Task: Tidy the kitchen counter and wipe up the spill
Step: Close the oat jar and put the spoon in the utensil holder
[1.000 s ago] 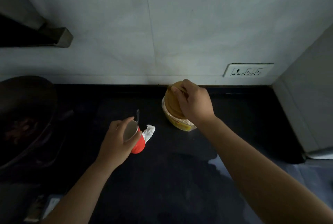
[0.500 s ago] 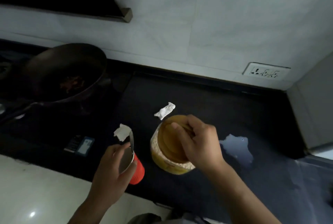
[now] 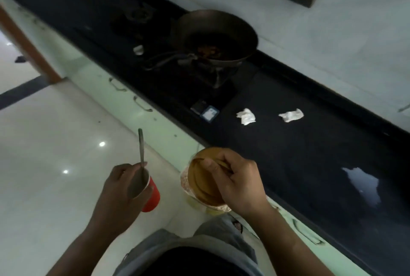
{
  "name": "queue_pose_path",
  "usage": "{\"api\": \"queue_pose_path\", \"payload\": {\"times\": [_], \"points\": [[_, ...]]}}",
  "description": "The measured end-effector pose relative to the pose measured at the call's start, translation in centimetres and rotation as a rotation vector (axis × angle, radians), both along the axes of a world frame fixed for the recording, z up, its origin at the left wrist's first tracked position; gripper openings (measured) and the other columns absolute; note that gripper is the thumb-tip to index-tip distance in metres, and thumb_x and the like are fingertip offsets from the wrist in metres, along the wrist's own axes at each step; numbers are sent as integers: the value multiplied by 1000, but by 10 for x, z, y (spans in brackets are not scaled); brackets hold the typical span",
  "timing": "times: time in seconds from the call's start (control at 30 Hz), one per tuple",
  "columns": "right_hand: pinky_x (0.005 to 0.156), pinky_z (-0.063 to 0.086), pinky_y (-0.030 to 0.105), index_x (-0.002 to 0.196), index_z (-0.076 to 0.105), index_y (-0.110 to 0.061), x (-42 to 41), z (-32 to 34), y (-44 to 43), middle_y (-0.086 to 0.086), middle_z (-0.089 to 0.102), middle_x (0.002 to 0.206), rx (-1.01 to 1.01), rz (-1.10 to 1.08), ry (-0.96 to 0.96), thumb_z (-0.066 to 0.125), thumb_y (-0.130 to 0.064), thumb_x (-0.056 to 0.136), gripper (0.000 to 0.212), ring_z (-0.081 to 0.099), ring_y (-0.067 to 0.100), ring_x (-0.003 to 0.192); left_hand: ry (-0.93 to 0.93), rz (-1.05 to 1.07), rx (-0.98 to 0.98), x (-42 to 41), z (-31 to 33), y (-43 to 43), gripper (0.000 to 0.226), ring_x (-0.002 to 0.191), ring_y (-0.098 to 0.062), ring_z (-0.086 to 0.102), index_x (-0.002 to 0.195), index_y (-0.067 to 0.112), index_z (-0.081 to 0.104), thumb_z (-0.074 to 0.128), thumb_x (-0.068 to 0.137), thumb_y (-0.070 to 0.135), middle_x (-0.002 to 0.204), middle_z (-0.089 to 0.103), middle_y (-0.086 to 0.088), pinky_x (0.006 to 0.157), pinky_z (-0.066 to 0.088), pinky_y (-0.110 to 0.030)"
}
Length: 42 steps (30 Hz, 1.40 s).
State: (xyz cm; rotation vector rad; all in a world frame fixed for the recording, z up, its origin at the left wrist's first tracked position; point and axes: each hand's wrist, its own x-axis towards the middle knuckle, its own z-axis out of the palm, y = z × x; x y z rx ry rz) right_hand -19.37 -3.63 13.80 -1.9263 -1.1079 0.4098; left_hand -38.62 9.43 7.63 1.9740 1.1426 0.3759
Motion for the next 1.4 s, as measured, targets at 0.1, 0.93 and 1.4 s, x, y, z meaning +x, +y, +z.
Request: {"api": "queue_pose_path", "payload": {"times": [0.1,0.93,1.4], "points": [[54,48,23,74,60,-19,-45,-8,34,-5,61,63,-39,76,-39,54,-45,84,29,58,10,63,54,105,67,-62,1,12,47,101,-18,44,121,19,53,71,77,17,116,44,-1,78,43,-35],[52,41,15,63,42,-28,-127,-40,451,-7,41,48,2,570,15,42,-56,83,34,51,13,54,62,467,71,-158,-7,330,60,110,-20,44,130,17,49,69,77,36,128,44,-9,82,48,-33],[55,47,23,68,53,-15,-164,-43,748,9,60,61,-106,459,-24,62,-36,84,29,60,17,61,24,389,96,-192,-2,643,60,111,-15,42,132,27,45,66,78,41,122,38,5,81,42,-22]]}}
